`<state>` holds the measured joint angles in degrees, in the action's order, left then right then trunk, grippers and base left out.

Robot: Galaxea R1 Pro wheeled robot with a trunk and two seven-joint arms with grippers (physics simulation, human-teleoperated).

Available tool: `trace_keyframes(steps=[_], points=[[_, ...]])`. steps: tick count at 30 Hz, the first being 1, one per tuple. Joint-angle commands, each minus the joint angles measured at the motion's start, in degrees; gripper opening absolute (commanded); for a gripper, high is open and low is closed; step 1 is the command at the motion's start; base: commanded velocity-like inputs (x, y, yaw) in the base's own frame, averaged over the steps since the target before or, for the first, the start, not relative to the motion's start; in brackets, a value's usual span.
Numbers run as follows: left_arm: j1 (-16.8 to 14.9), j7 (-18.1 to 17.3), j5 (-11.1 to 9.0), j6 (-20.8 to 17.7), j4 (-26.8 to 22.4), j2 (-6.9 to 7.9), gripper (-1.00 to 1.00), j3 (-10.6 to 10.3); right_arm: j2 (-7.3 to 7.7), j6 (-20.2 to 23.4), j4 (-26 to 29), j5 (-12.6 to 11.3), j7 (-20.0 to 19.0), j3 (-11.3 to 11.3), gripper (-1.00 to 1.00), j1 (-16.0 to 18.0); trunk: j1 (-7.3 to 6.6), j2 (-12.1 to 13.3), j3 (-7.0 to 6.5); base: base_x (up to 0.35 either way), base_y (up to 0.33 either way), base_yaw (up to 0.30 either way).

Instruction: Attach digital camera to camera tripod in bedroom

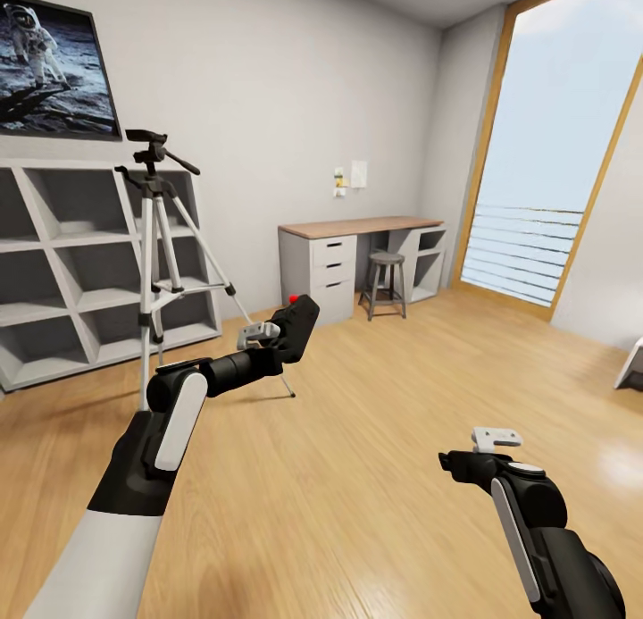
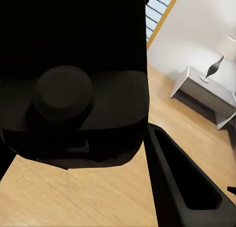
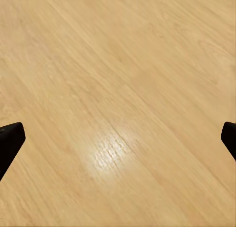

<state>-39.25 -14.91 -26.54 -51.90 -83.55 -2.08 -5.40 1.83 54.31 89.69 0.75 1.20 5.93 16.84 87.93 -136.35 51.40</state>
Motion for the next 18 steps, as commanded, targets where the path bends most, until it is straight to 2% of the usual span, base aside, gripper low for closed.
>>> trace_keyframes(steps=[1, 18], points=[[-0.06, -0.33, 0.35, -0.23, -0.03, -0.03, -1.00, 0.06, 0.02, 0.27, 0.05, 0.04, 0.12, -0.04, 1.00, 0.04, -0.24, 0.39, -0.12, 0.000, 0.000, 0.000], [-0.04, -0.30, 0.35, -0.22, -0.03, -0.03, -1.00, 0.04, 0.10, 0.26, 0.05, 0.05, 0.12, 0.05, 1.00, 0.04, -3.97, 7.21, -3.18, 0.000, 0.000, 0.000]])
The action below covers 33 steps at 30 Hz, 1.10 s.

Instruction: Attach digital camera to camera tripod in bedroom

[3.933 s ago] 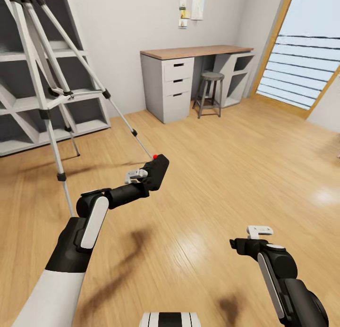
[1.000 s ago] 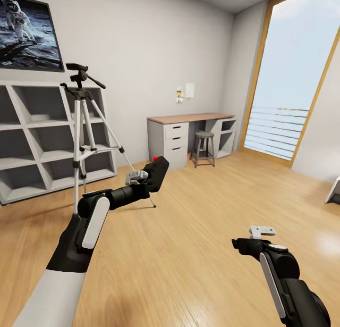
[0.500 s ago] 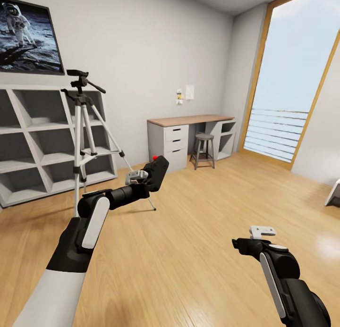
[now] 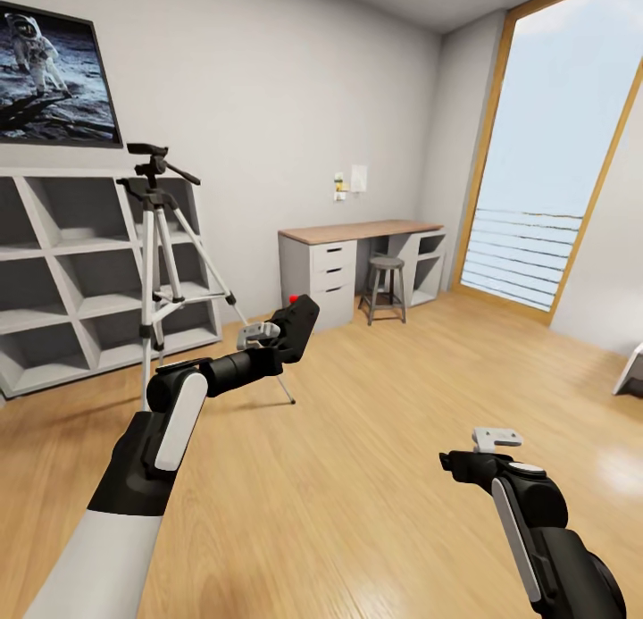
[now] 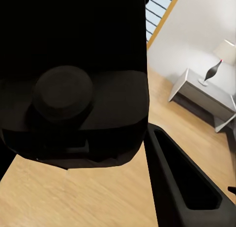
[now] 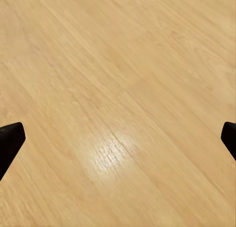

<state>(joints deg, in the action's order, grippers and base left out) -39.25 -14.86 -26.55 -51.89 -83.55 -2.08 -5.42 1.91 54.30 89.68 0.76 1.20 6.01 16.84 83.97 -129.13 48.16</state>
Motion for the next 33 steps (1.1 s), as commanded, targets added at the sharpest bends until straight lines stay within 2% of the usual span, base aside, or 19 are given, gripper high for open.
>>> trace_keyframes(steps=[1, 33], points=[[-0.04, -0.35, 0.36, -0.23, -0.03, -0.03, -1.00, 0.08, 0.02, 0.26, 0.05, 0.06, 0.12, -0.04, 1.00, 0.04, -0.24, 0.39, -0.12, 0.000, 0.000, 0.000], [-0.04, -0.35, 0.27, -0.23, -0.03, -0.03, -1.00, 0.06, 0.11, 0.28, -0.04, 0.12, 0.12, 0.05, 1.00, 0.04, -7.26, 13.22, -5.87, 0.000, 0.000, 0.000]])
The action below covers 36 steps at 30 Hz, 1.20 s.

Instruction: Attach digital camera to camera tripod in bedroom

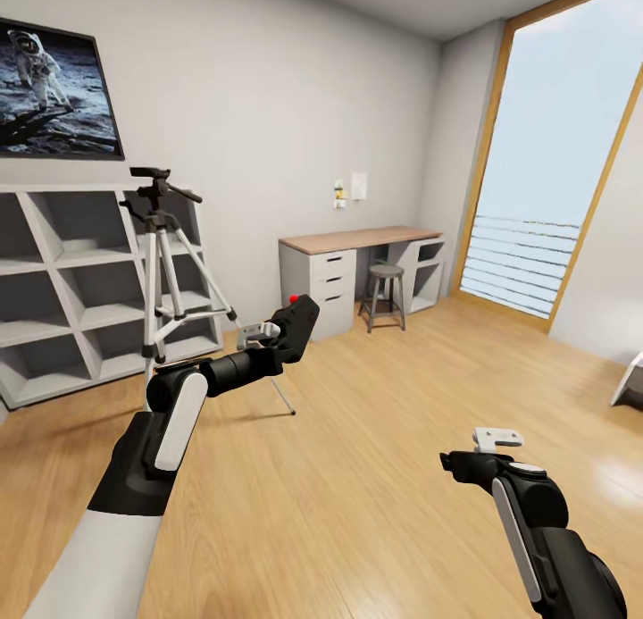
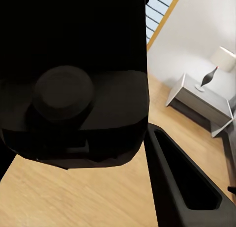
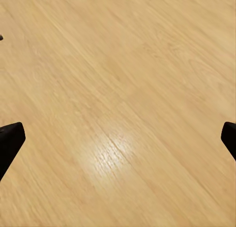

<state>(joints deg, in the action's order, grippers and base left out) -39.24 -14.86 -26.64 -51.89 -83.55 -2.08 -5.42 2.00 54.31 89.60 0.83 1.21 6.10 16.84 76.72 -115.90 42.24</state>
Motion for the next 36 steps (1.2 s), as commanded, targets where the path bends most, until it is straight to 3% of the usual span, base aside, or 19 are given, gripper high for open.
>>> trace_keyframes(steps=[1, 36], points=[[-0.04, -0.35, 0.36, -0.23, -0.03, -0.03, -1.00, 0.06, 0.02, 0.27, 0.05, 0.05, 0.11, -0.04, 1.00, 0.04, -0.23, 0.39, -0.12, 0.000, 0.000, 0.000], [-0.04, -0.39, 0.14, -0.23, 0.05, -0.09, -1.00, 0.06, 0.11, 0.27, 0.05, 0.05, -0.03, -0.03, 1.00, 0.04, -7.92, 14.42, -6.41, 0.000, 0.000, 0.000]])
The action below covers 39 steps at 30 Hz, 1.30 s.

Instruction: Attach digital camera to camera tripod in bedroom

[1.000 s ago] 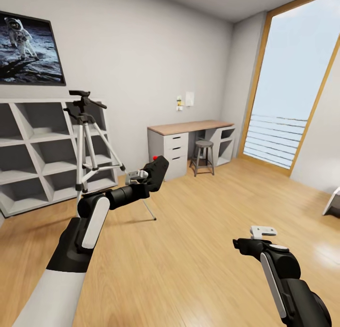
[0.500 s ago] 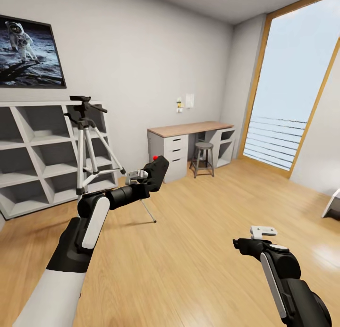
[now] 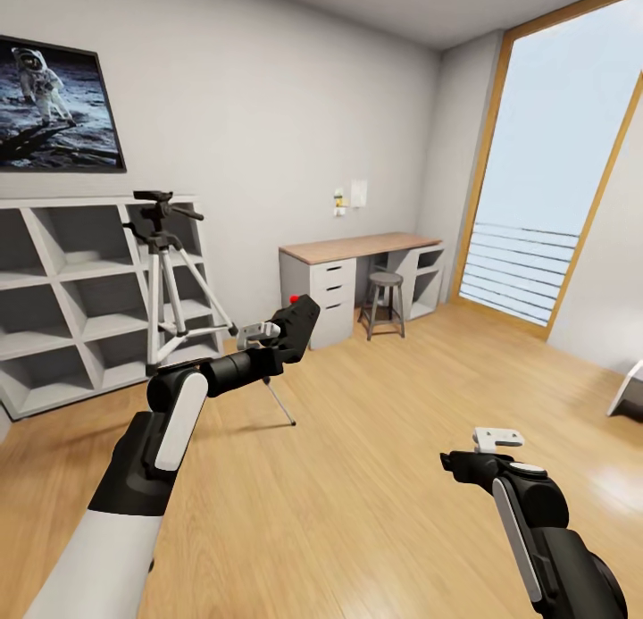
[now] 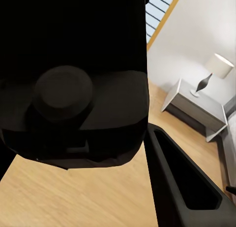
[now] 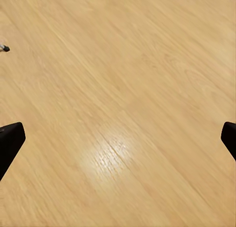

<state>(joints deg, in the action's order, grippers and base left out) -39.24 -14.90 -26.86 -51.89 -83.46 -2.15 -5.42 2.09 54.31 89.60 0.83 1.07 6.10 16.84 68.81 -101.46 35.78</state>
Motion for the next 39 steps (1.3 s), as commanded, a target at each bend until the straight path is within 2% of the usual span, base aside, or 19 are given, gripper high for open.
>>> trace_keyframes(steps=[1, 39], points=[[-0.04, -0.32, 0.36, -0.23, -0.03, -0.04, -1.00, 0.06, 0.02, 0.27, 0.05, 0.05, 0.09, -0.04, 1.00, 0.04, -0.23, 0.39, -0.12, 0.000, 0.000, 0.000], [-0.04, -0.30, 0.51, -0.23, 1.55, -0.05, -1.00, 0.06, 0.05, 0.28, -0.03, 0.05, 0.14, -0.04, 1.00, 0.04, -8.58, 15.63, -6.95, 0.000, 0.000, 0.000]])
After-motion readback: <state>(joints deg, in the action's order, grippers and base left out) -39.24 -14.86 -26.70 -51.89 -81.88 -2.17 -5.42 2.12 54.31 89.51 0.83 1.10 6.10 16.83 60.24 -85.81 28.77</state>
